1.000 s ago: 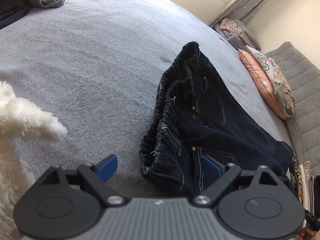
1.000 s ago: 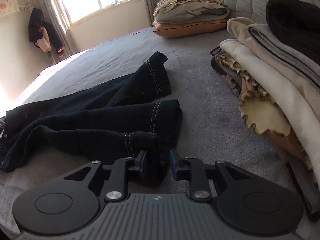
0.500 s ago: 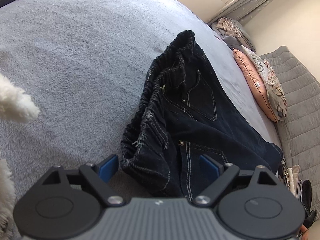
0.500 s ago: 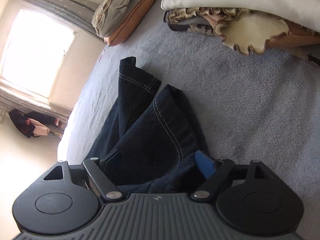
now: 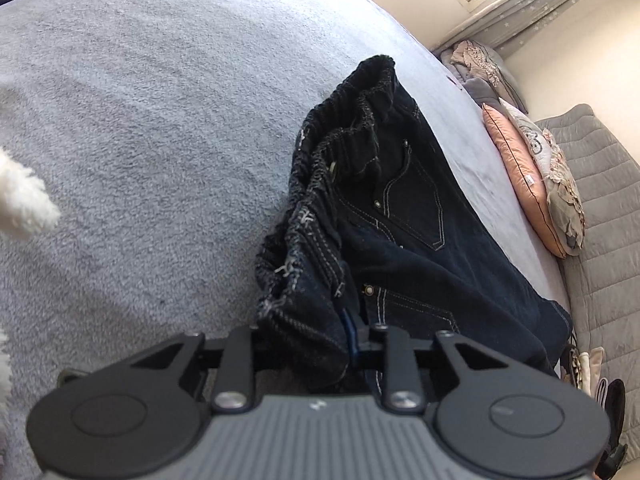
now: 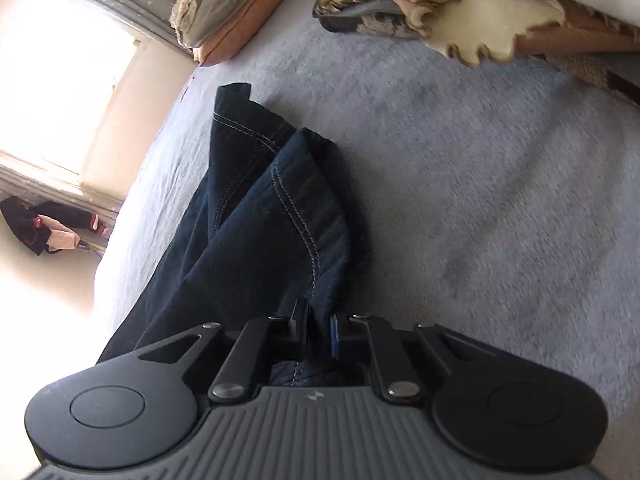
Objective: Fold clothes
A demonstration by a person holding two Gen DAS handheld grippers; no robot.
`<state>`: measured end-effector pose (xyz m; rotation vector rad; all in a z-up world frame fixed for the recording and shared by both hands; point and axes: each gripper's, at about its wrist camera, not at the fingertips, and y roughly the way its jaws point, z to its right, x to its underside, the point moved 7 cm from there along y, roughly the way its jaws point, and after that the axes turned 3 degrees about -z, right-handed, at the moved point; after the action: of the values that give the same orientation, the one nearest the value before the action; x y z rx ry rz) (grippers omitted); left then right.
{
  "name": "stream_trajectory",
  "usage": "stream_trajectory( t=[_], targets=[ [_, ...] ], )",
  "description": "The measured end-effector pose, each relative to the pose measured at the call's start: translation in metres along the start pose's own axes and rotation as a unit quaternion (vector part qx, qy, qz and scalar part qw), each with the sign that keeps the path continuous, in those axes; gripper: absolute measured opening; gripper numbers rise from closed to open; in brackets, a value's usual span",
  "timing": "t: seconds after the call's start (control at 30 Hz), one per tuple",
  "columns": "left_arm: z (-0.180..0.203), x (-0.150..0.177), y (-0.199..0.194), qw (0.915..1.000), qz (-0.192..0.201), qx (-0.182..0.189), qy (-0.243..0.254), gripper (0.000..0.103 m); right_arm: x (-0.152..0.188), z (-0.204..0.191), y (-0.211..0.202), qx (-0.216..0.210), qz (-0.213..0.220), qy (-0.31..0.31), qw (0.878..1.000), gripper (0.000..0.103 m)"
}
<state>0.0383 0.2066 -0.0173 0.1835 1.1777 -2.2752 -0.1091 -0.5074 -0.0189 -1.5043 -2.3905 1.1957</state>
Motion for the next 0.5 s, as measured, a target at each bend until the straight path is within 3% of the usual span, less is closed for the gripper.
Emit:
stream_trajectory(
  t=[0.2,0.33,0.4,0.47,0.5],
  targets=[
    [0.013,-0.025,-0.036,0.9975,0.044,0.042,-0.036,0.022,-0.057,-0.101,-0.023,-0.026,0.078,-0.12,0.989,0.009],
    [0.016,-0.021,-0.058,0.9963,0.059,0.052,-0.034,0.021,-0.072,-0.171,-0.09,-0.103,0.143,-0.202,0.963,0.009],
    [0.006,-0.013,-0.06,0.9976,0.056,0.032,-0.027,0.021,-0.067,-0.183,-0.122,-0.123,0.166,-0.236,0.949,0.009],
    [-0.007,-0.003,-0.048,0.999,0.039,0.003,-0.024,0.021,-0.056,-0.166,-0.129,-0.087,0.16,-0.257,0.949,0.009],
    [-0.014,0.002,-0.042,0.9993,0.028,-0.009,-0.023,0.022,-0.05,-0.145,-0.115,-0.05,0.139,-0.259,0.954,0.009]
  ],
)
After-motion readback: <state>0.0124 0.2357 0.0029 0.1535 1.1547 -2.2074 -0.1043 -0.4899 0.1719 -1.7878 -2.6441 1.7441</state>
